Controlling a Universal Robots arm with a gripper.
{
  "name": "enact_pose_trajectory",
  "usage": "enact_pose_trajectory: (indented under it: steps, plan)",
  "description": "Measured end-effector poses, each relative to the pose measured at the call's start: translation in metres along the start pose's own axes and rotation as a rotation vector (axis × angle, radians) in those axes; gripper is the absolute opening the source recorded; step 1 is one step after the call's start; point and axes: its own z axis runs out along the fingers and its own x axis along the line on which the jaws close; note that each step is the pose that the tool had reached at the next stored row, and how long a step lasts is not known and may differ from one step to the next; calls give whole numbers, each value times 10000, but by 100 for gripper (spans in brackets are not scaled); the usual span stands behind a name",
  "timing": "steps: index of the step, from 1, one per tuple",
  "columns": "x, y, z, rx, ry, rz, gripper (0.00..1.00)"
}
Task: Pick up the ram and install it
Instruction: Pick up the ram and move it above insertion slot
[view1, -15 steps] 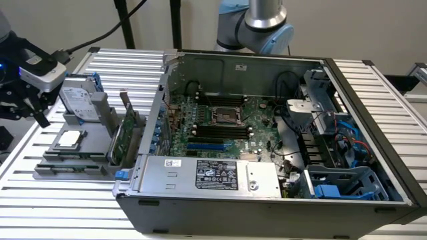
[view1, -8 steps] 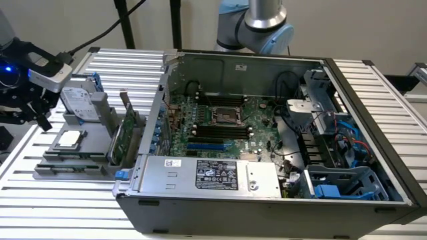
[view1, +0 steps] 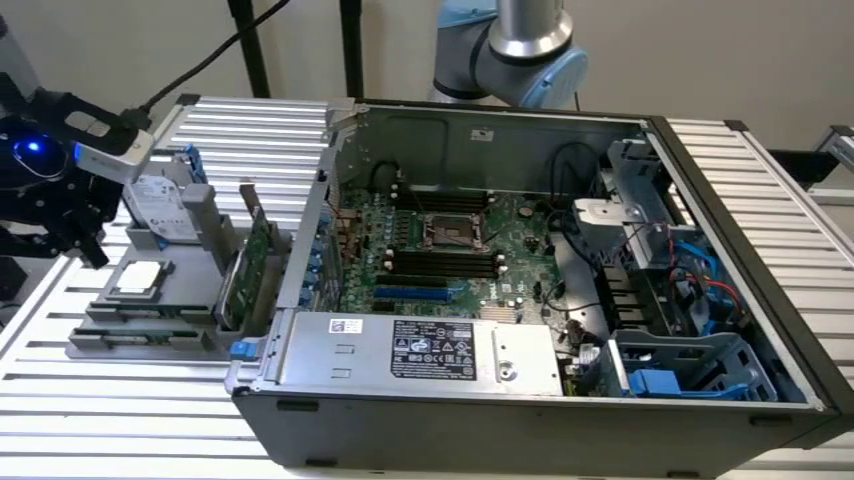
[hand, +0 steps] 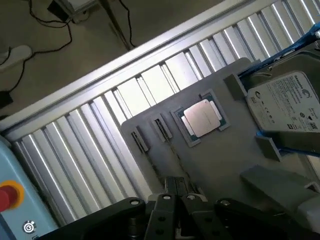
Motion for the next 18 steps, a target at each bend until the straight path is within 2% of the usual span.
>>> enact_pose_trajectory:
  steps: [12,18]
  plan:
    - [-2,-10,160,18,117,-2160,0]
    - [4,-19,238,24,155,-2885,0]
